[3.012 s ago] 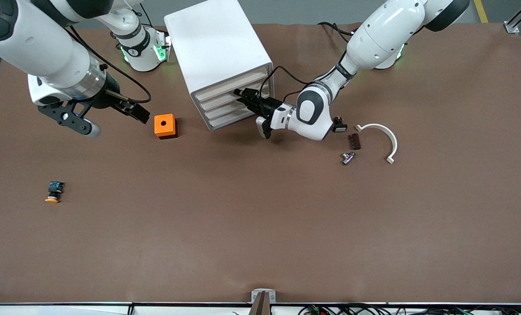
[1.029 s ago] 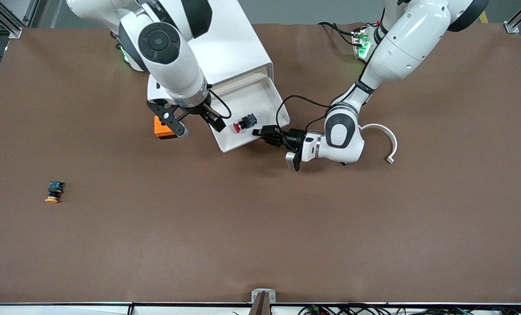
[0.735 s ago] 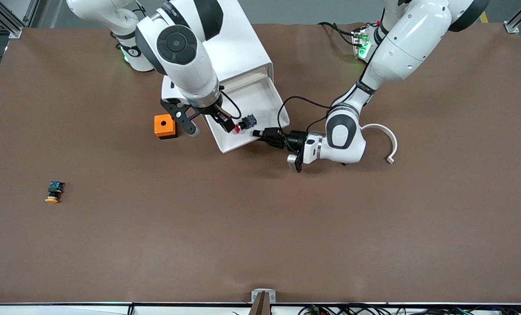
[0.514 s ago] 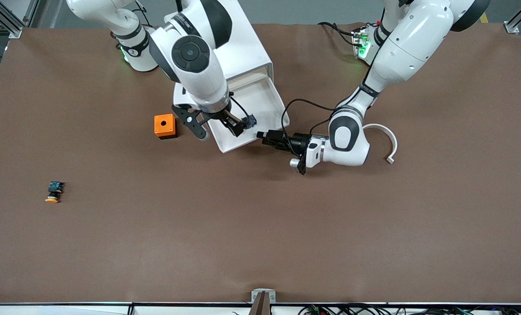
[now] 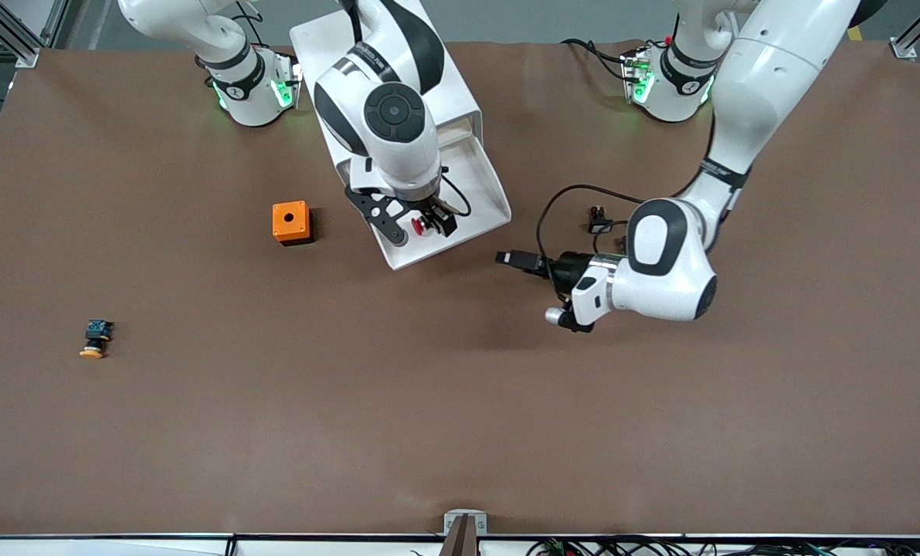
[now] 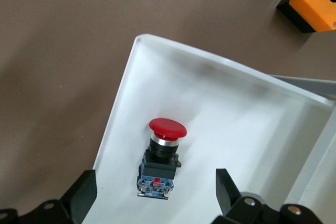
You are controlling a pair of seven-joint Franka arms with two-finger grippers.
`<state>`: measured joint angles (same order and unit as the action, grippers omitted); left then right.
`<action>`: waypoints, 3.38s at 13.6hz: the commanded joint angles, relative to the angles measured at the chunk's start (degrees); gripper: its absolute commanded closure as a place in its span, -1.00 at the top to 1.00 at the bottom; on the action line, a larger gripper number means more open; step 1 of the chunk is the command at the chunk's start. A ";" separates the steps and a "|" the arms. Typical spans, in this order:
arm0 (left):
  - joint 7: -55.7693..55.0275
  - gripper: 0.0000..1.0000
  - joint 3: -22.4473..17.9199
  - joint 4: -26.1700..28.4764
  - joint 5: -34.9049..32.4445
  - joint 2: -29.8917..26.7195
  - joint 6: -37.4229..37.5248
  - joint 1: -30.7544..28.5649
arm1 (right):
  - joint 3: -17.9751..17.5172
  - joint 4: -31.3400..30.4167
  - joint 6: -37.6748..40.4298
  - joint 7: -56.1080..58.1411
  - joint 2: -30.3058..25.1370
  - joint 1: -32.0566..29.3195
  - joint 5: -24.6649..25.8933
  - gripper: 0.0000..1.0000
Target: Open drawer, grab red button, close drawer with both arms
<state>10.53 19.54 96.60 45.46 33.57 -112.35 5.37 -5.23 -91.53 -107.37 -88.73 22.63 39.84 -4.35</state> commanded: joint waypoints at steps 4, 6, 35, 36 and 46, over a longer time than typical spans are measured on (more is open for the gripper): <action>-10.41 1.00 -0.11 -11.07 -28.65 0.00 8.54 -1.24 | 0.31 -2.07 -2.22 -3.19 0.22 0.50 -0.57 1.00; -16.83 1.00 -0.20 -11.70 -33.12 -0.08 8.90 -1.15 | 0.31 -2.69 -3.89 -5.74 0.31 0.85 -0.84 1.00; -75.03 1.00 0.94 -7.04 -54.16 -0.88 -9.11 12.56 | 0.66 16.45 22.43 -0.96 1.98 -6.16 -0.93 -0.56; -75.65 1.00 0.94 -6.78 -54.16 -0.87 -9.63 13.08 | 0.66 17.86 26.12 3.86 1.19 -8.53 -0.84 -0.56; -84.79 1.00 1.03 -0.27 -56.62 0.44 -17.99 20.56 | 0.83 15.96 28.11 61.18 -2.33 -34.12 4.24 -0.55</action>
<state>-72.48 20.68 95.88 -9.79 34.39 -129.81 24.86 -3.23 -73.52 -76.71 -34.03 20.10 8.23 -2.57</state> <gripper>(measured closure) 0.000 0.595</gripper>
